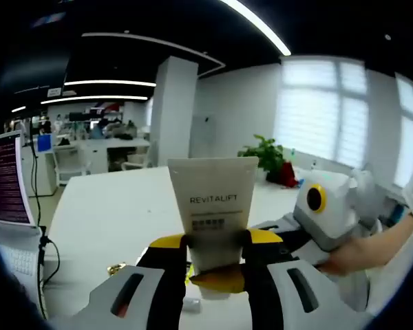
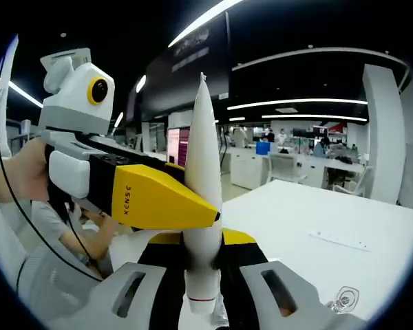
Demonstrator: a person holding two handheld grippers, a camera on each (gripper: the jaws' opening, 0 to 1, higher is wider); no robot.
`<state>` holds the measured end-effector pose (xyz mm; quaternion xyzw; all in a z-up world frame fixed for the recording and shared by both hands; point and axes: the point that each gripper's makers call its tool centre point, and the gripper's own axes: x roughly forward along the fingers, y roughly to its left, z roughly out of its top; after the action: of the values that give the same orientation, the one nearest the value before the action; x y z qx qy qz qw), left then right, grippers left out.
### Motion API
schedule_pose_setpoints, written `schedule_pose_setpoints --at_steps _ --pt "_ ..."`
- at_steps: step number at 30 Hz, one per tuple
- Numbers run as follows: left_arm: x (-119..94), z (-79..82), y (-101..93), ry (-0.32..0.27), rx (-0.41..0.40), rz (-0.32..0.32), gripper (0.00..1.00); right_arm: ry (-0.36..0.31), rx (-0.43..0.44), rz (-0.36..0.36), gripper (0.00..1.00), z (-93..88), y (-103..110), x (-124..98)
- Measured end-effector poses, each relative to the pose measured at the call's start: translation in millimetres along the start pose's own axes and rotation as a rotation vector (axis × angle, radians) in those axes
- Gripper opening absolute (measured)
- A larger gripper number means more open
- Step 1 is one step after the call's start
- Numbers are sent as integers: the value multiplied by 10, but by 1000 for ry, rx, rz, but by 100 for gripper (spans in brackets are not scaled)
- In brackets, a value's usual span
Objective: Arrange the skincare products in the storage area until every visible bottle or jar stands upright without overlapping.
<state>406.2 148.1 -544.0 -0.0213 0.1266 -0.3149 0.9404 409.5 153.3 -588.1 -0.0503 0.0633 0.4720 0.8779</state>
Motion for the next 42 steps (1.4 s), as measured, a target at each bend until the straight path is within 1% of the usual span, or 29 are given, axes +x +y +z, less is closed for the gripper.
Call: schedule_pose_setpoints --at_steps 1,3,5,7,9,12,13,14,15,16,17,18,19,20,21,22,23,24,25,26,28,30,31,33,35,38,40,41,42 --pt "-9 11 -31 -4 5 -18 34 -4 -3 6 17 7 1 -23" --pt "-39 42 -76 -20 -19 -62 34 -20 14 37 17 28 13 -60" --pt "-80 78 -107 -37 16 -86 33 -5 -4 46 17 -1 9 -81" --pt "-111 85 -168 -23 53 -115 33 6 -33 57 17 -29 21 -102" --pt "-137 109 -199 -22 78 -146 32 4 -23 75 17 -48 35 -128" --pt "-174 107 -242 -9 90 -201 30 -16 -11 117 17 -33 91 -185" --pt "-195 120 -221 -10 106 -221 32 -19 -14 146 17 -31 130 -199" --pt "-210 119 -235 -6 110 -244 34 -21 -21 197 17 -28 210 -236" --pt "-232 94 -268 14 105 -289 35 -26 -28 204 17 -22 223 -256" --pt "-240 82 -275 23 104 -302 38 -32 -20 283 17 -11 345 -307" --pt "-260 97 -308 18 96 -341 40 -44 -21 295 17 8 367 -330" --pt "-272 139 -335 -6 97 -360 42 -50 -19 316 17 28 405 -372" --pt "-305 141 -401 -1 103 -403 45 -53 -17 363 17 40 471 -407" --pt "-326 150 -454 0 101 -431 45 -57 -22 391 17 53 513 -441" --pt "-345 150 -505 2 111 -460 45 -57 -34 401 17 66 537 -466" --pt "-362 142 -564 12 135 -482 44 -52 -35 438 17 66 594 -497" --pt "-361 152 -591 8 148 -485 43 -54 -39 426 17 67 575 -502" --pt "-370 138 -656 16 171 -505 41 -51 -40 436 17 60 581 -511" --pt "-367 116 -682 28 183 -507 38 -47 -42 469 17 41 611 -539" --pt "-354 103 -694 33 192 -501 36 -45 -46 469 17 32 608 -542" --pt "-337 20 -738 67 239 -502 30 -35 -52 481 17 13 635 -549" --pt "-319 -2 -765 72 241 -500 27 -28 -59 482 18 -8 642 -555" --pt "-303 -29 -882 83 241 -505 25 -23 -59 485 18 -24 641 -561" --pt "-276 -44 -902 91 235 -488 25 -20 -62 483 18 -43 632 -571" --pt "-253 -62 -953 103 221 -488 24 -15 -64 486 18 -59 631 -586" --pt "-219 -90 -1009 120 227 -480 24 -5 -65 491 18 -104 592 -613" --pt "-191 -111 -989 142 228 -477 24 4 -69 498 18 -136 580 -631" --pt "-186 -119 -937 149 227 -477 24 9 -70 498 18 -149 573 -638" --pt "-163 -133 -922 165 224 -465 24 12 -69 499 18 -161 560 -646"
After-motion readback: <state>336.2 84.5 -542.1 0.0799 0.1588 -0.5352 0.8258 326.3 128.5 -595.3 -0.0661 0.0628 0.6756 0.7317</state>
